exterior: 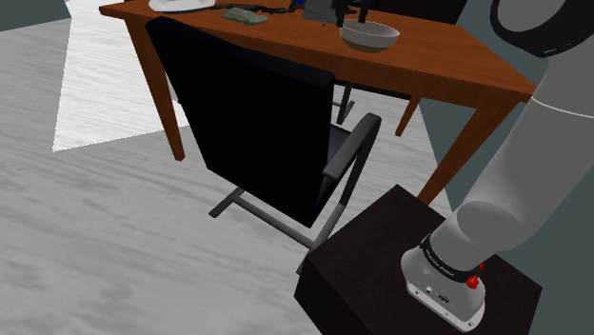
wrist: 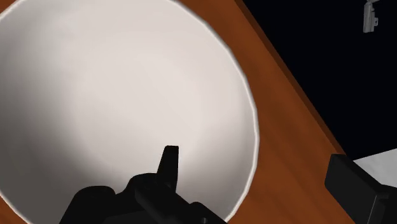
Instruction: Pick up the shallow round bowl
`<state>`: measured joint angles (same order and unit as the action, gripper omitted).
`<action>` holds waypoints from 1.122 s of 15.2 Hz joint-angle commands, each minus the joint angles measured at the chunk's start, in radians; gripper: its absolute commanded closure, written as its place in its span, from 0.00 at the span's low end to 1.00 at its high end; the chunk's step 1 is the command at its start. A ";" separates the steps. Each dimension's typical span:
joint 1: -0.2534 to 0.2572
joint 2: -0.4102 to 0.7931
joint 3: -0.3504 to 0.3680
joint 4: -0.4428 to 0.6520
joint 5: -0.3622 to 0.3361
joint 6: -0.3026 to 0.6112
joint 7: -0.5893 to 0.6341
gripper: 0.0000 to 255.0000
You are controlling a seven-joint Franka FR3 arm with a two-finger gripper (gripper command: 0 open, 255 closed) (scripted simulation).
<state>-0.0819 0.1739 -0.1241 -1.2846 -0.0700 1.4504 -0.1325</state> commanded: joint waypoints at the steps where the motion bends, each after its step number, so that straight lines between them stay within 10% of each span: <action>1: 0.001 -0.018 0.001 -0.060 -0.002 0.043 0.004 0.00; 3: 0.001 -0.018 0.001 -0.060 -0.002 0.043 0.004 0.00; 4: 0.001 -0.018 0.000 -0.061 -0.002 0.043 0.003 1.00; 17: -0.001 0.009 0.000 0.033 0.001 -0.023 -0.003 1.00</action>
<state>-0.0830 0.1747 -0.1249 -1.2785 -0.0699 1.4456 -0.1346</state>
